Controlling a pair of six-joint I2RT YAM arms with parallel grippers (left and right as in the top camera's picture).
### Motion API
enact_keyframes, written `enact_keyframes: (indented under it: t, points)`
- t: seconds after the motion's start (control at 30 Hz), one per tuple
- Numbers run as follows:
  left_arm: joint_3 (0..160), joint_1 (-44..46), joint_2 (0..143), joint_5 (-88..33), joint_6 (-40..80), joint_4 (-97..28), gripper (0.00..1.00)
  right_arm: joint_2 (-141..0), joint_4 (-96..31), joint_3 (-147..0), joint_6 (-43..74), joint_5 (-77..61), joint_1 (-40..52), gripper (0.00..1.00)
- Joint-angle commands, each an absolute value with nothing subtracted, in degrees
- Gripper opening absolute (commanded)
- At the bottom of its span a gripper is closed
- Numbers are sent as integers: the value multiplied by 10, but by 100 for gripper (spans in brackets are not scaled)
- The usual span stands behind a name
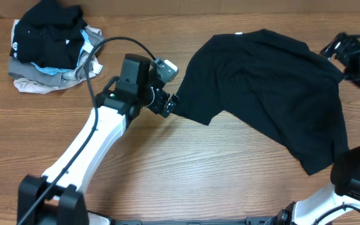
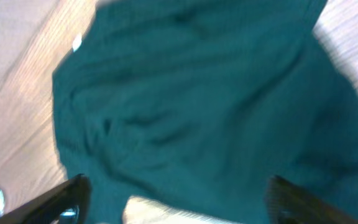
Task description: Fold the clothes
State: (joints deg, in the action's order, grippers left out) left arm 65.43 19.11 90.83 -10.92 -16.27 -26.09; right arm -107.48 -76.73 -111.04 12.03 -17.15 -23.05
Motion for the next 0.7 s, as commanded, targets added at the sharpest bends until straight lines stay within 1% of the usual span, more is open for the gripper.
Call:
enact_keyframes:
  t: [0.0, 0.03, 0.1, 0.2, 0.27, 0.3, 0.33, 0.47, 0.57, 0.67]
  points:
    - [665, 191, 969, -90, -146, -266, 96, -1068, -801, -1114, 119, -195, -213, 87]
    - [665, 192, 995, -90, -140, -266, 93, -1068, -811, -1114, 126, -170, -204, 84]
    - [665, 194, 1017, -90, -130, -265, 93, -1068, -824, -1114, 143, -141, -193, 82]
    - [665, 196, 1039, -90, -112, -261, 92, -1067, -838, -1114, 181, -82, -170, 77]
    - [665, 195, 1044, -90, -93, -260, 92, -1060, -853, -1114, 218, -21, -144, 72]
    - [665, 195, 1045, -90, -80, -262, 92, -1055, -861, -1114, 236, 7, -130, 71]
    - [665, 196, 1045, -93, -54, -268, 92, -1040, -881, -1114, 274, 67, -93, 71]
    - [665, 199, 1045, -136, -22, -270, 90, -1007, -913, -1114, 313, 112, -17, 73]
    - [665, 207, 1045, -131, -11, -272, 88, -980, -932, -1114, 338, 120, 17, 74]
    - [665, 218, 1045, -113, -11, -279, 87, -952, -939, -1114, 348, 120, 30, 75]
